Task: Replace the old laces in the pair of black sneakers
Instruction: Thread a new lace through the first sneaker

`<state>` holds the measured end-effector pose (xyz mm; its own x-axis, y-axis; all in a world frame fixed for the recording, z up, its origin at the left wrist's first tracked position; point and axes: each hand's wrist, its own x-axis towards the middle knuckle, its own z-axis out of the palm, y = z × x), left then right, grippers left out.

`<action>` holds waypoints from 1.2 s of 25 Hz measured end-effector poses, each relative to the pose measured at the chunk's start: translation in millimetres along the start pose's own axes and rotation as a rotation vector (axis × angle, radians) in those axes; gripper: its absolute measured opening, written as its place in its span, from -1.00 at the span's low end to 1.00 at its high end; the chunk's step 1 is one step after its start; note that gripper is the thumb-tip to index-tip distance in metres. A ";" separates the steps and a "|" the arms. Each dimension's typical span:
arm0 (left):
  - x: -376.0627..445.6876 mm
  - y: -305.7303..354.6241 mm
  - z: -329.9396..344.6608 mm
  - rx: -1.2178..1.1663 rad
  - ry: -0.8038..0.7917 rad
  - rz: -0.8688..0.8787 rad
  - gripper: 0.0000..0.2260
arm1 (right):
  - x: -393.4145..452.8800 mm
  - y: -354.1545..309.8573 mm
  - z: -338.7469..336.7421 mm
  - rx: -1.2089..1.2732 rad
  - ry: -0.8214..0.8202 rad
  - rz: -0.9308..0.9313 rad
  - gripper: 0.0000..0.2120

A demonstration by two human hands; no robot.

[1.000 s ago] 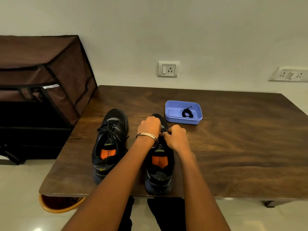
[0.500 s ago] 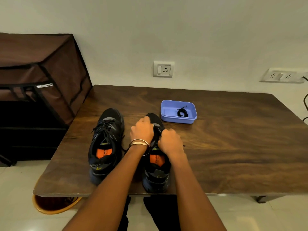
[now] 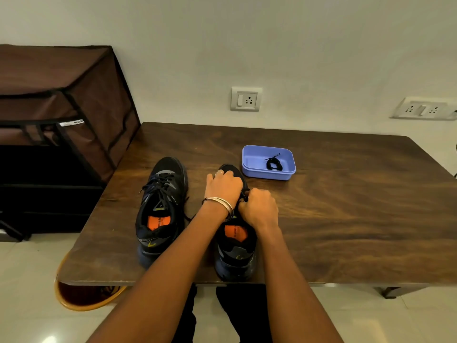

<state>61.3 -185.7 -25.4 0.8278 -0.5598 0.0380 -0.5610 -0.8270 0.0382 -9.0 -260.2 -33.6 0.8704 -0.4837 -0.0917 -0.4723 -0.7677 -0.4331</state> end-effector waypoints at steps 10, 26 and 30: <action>-1.7 -28.6 -4.9 -1.481 0.355 -0.871 -0.78 | 2.0 -0.6 1.2 -0.046 0.015 -0.002 -0.80; -2.8 5.3 4.1 -0.013 0.032 -0.113 -0.76 | -0.4 -1.8 -1.8 -0.035 0.008 0.002 -0.83; 0.2 -11.9 9.6 -0.283 -0.038 -0.204 -0.80 | 0.8 -1.1 0.6 -0.041 0.001 0.025 -0.80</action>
<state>68.2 -176.4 -35.4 0.9198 -0.3908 -0.0360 -0.3604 -0.8774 0.3168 -7.7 -259.5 -33.7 0.8580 -0.5035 -0.1017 -0.4995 -0.7717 -0.3936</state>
